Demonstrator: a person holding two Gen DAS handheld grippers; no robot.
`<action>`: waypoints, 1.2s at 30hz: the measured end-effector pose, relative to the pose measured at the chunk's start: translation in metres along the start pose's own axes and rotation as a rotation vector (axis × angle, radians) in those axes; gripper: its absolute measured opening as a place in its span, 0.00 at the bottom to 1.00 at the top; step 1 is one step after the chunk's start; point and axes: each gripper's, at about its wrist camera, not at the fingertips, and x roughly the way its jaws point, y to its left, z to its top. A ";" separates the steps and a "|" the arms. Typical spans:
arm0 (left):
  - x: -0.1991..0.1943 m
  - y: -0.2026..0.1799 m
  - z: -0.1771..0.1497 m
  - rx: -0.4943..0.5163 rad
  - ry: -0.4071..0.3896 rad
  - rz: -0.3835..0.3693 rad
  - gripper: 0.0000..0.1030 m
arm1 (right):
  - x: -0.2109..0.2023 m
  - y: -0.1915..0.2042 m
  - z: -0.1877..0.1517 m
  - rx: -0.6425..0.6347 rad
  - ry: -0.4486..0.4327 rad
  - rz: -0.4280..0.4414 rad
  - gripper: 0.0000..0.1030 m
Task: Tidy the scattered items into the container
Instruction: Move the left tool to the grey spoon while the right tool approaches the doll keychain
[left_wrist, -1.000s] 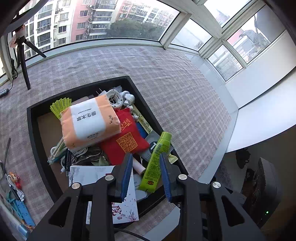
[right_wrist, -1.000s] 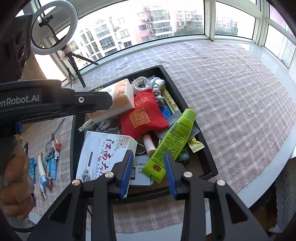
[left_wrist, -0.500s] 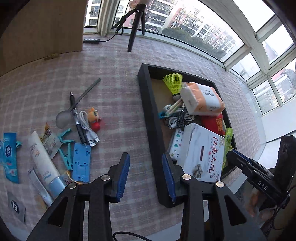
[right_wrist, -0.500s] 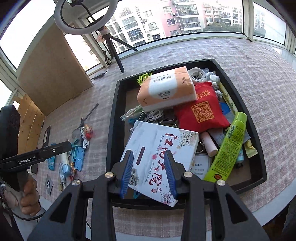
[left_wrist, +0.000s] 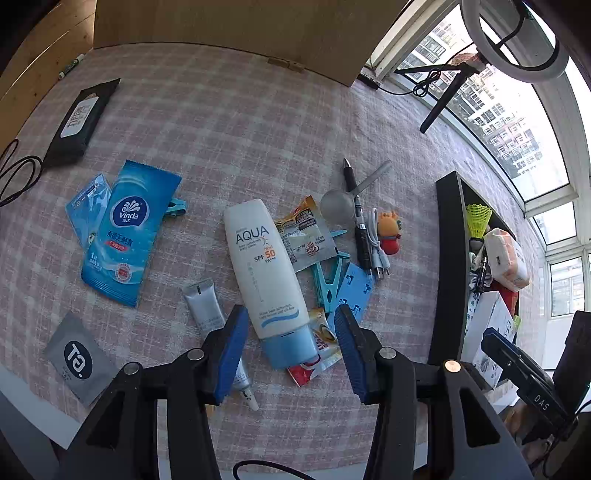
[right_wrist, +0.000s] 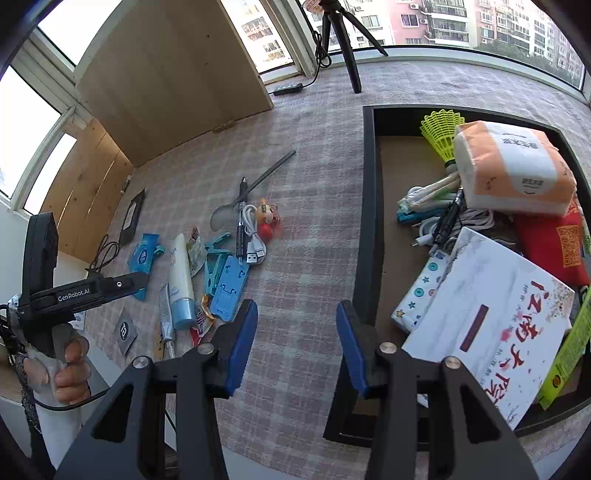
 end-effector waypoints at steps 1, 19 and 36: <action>0.003 0.001 0.000 -0.004 0.009 0.005 0.48 | 0.008 0.006 0.000 0.000 0.018 0.008 0.45; 0.007 -0.005 0.024 0.039 0.020 0.011 0.48 | 0.044 0.046 0.079 -0.008 0.030 -0.033 0.45; 0.054 -0.090 0.095 0.502 0.104 0.079 0.48 | 0.102 0.026 0.106 -0.130 0.189 -0.079 0.44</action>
